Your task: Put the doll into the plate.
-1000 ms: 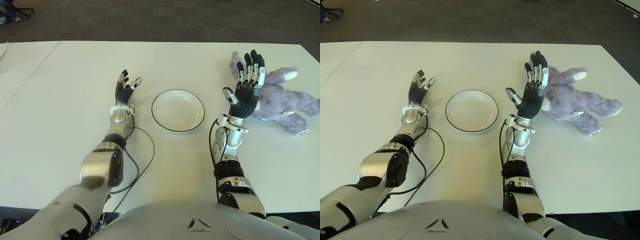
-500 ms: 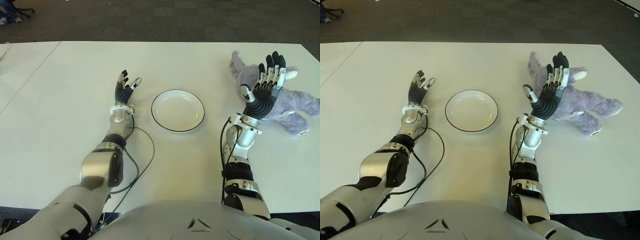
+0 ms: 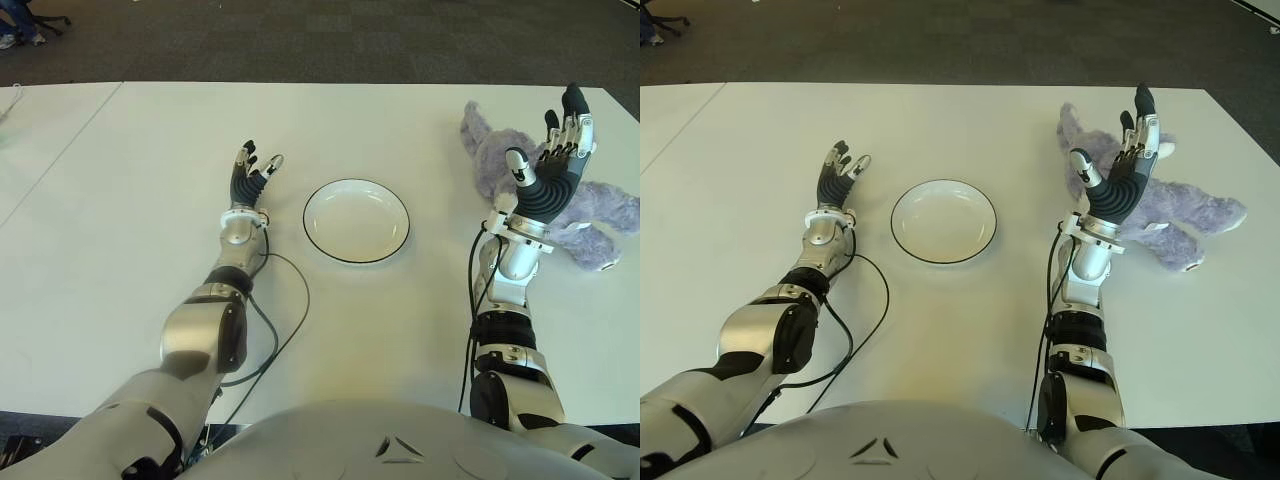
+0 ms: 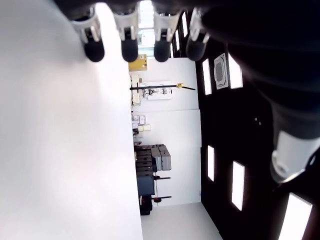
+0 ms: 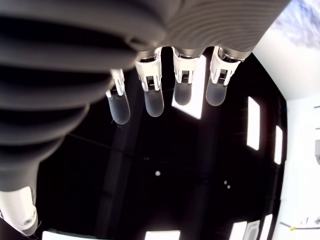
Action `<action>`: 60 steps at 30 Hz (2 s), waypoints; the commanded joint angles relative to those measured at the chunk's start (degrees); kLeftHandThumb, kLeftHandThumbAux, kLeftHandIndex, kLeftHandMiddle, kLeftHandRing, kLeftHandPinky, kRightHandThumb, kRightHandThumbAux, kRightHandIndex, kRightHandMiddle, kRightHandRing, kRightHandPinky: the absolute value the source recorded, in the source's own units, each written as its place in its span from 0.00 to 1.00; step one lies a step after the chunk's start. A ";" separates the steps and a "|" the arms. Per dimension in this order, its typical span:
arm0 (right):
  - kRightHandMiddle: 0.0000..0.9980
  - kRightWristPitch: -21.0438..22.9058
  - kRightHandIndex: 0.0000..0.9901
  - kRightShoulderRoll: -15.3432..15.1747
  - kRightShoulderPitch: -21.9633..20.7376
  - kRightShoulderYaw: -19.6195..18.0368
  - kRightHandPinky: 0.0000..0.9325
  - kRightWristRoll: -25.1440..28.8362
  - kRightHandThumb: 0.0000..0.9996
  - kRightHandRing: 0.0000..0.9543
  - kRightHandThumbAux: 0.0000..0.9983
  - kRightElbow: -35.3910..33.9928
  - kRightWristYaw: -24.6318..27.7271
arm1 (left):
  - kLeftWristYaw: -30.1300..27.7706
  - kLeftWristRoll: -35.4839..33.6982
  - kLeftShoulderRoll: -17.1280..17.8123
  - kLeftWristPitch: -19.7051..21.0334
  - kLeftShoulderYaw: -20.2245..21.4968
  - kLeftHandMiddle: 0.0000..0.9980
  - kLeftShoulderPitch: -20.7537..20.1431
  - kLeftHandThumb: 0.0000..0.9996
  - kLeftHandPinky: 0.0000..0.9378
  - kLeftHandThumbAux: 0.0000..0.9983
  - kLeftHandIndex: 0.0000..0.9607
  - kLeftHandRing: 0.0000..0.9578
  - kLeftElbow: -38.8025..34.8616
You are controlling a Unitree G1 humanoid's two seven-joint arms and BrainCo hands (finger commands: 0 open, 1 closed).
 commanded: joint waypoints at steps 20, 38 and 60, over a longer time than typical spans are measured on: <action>0.11 2.43 0.15 -0.97 -0.47 0.50 0.01 -0.22 0.08 0.05 0.61 1.56 -0.80 | -5.01 -1.88 -3.55 8.40 2.33 0.00 10.56 0.00 0.00 0.60 0.00 0.00 7.17; 0.07 11.29 0.25 -34.98 -2.11 10.83 0.00 -29.31 0.00 0.00 0.52 33.92 -14.18 | -5.33 -1.78 -3.68 8.74 2.51 0.01 10.18 0.00 0.01 0.57 0.00 0.01 7.14; 0.02 17.54 0.08 -46.92 -12.05 19.46 0.00 -32.55 0.00 0.00 0.56 47.43 -24.55 | -6.12 -2.19 -3.81 9.36 3.17 0.01 9.94 0.00 0.00 0.58 0.00 0.00 7.14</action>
